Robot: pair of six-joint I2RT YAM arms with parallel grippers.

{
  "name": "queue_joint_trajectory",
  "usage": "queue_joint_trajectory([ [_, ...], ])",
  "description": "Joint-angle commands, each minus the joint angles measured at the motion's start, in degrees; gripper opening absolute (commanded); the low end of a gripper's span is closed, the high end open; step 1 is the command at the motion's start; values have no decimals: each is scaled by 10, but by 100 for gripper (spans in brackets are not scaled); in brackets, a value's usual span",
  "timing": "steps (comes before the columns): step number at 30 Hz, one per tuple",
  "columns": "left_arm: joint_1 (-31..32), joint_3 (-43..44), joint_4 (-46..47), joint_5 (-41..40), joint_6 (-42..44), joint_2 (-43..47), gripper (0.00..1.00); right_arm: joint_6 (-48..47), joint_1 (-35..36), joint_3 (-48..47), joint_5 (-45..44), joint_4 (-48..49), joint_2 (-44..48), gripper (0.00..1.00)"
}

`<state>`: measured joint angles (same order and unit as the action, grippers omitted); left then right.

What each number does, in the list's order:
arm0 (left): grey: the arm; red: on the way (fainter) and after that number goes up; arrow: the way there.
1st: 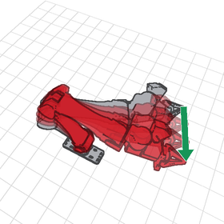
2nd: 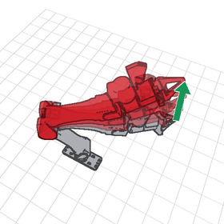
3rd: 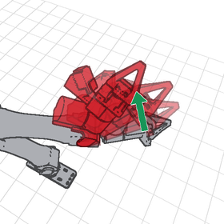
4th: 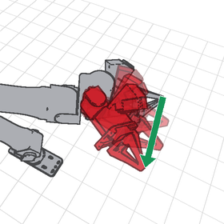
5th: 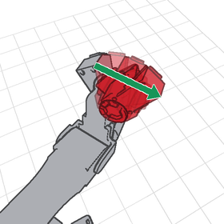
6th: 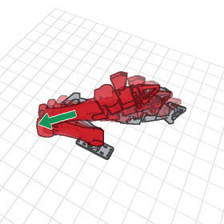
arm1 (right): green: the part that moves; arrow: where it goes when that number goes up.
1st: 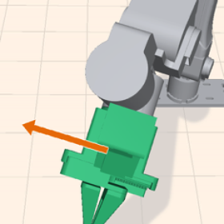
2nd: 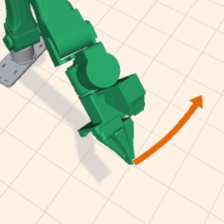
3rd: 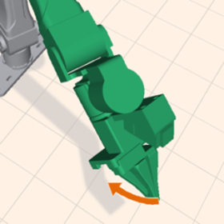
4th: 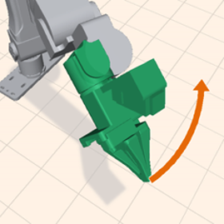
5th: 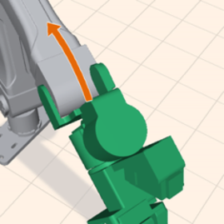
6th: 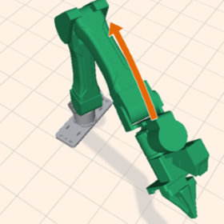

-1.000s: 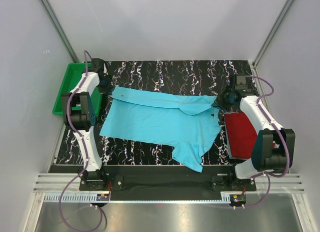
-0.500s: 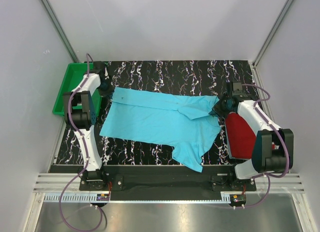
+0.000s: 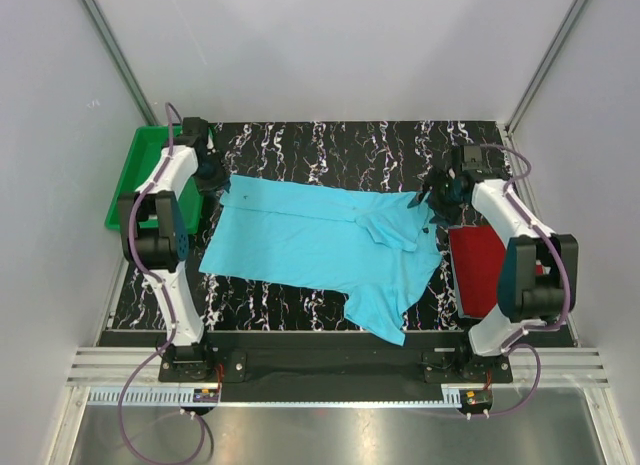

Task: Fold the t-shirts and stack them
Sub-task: Fold the tshirt

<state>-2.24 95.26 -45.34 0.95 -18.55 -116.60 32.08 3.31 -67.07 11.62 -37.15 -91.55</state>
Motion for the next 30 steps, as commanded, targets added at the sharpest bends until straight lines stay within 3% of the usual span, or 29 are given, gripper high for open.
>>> queue_joint_trajectory([
  [1,18,52,29,47,-19,6,43,-48,-19,-113,-32,22,-83,75],
  [6,20,106,32,86,-25,-51,39,-39,-47,-191,-22,16,-165,68],
  [10,20,120,34,120,-27,-79,34,-28,-53,-215,2,16,-206,53],
  [12,20,106,41,135,-33,-73,32,-28,-54,-217,-5,15,-213,53],
  [16,47,75,54,131,-15,-60,38,-31,-60,-227,-10,15,-243,53],
  [30,43,141,54,151,-43,-153,38,-22,-74,-297,2,16,-321,52],
])
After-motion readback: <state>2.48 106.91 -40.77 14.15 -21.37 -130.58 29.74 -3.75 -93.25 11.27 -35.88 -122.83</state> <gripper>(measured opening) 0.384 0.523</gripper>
